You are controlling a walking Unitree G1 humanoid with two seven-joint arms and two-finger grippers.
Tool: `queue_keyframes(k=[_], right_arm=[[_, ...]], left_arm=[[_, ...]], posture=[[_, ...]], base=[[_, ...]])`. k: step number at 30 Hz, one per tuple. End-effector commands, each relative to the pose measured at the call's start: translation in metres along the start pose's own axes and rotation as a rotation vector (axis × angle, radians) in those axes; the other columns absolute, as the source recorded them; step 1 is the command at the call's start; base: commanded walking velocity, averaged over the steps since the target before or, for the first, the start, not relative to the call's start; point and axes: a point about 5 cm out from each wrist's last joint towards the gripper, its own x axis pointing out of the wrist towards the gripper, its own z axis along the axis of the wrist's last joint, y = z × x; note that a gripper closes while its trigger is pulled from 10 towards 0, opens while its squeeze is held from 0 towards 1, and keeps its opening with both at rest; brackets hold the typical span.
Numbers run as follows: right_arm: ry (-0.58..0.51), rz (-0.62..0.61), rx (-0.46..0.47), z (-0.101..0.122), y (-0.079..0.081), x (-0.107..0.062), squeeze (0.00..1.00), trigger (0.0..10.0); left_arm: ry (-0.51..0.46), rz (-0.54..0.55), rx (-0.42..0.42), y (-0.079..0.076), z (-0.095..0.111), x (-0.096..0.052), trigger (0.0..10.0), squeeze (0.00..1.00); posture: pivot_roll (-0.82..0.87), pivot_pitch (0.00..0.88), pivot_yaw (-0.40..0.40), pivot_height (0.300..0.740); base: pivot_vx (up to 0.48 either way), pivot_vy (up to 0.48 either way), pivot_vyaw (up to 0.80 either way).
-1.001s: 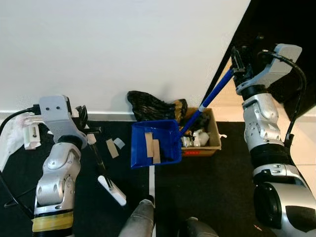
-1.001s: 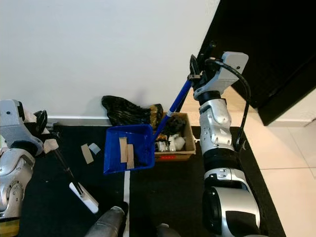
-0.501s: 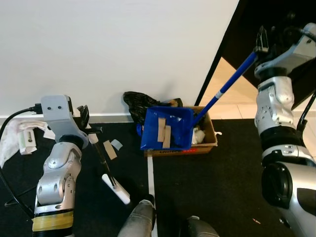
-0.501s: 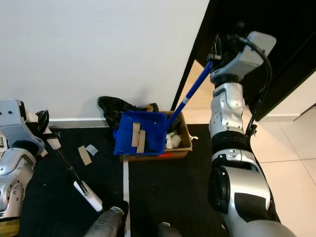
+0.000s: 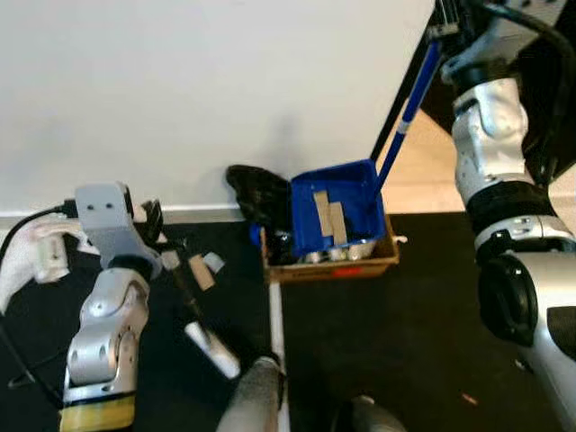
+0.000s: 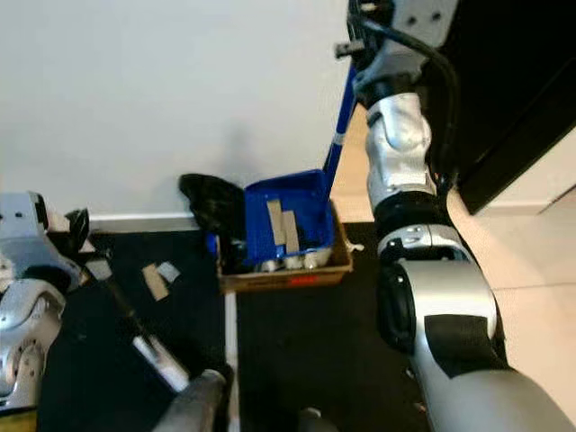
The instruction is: Sweep floor
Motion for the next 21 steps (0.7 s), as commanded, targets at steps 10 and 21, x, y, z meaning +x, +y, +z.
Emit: queue_keyframes(k=[10,21], right_arm=[[-0.17,0.172,-0.281,0.019,0.019,0.005,0.0,10.0],[-0.268,0.356,-0.455,0.02,0.054,0.0,0.0,10.0]], left_arm=[[-0.003,-0.016,-0.011,-0.005,0.0,-0.002,10.0,0.0],[0.0,-0.017,-0.012,-0.006,-0.001,-0.003,10.0,0.0]], posture=[[0.37,0.159,-0.094,0.74],[0.37,0.161,-0.099,0.74]], base=[[0.0,0.0,0.0],[0.0,0.0,0.0]])
